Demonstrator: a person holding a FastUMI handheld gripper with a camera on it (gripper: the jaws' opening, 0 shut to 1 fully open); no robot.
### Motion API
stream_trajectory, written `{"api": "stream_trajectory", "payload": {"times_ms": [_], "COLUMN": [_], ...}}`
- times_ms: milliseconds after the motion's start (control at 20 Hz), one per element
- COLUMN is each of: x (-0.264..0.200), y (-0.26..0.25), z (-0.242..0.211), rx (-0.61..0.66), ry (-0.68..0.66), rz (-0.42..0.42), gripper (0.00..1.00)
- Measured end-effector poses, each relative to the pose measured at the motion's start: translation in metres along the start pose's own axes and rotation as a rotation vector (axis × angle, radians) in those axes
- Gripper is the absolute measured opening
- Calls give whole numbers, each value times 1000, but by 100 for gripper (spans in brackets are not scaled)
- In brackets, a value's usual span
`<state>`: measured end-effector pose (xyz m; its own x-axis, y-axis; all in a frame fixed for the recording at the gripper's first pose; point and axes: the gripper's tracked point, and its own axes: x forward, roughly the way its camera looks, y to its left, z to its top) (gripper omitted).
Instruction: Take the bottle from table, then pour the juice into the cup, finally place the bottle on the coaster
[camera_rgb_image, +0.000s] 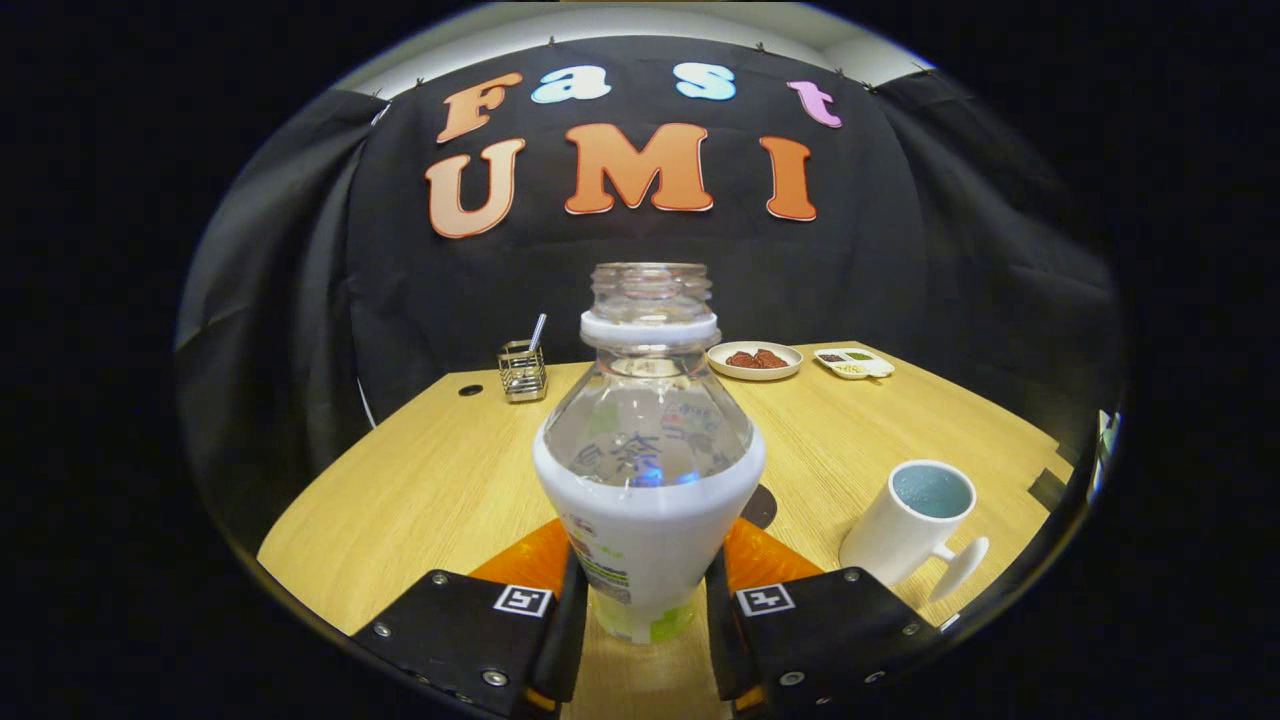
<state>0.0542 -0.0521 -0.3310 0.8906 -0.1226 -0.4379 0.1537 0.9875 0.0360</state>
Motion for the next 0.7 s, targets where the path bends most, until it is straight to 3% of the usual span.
{"api": "stream_trajectory", "payload": {"times_ms": [700], "x": [-11], "y": [-9], "z": [46], "rx": [458], "ry": [-5], "rz": [79], "gripper": [53]}}
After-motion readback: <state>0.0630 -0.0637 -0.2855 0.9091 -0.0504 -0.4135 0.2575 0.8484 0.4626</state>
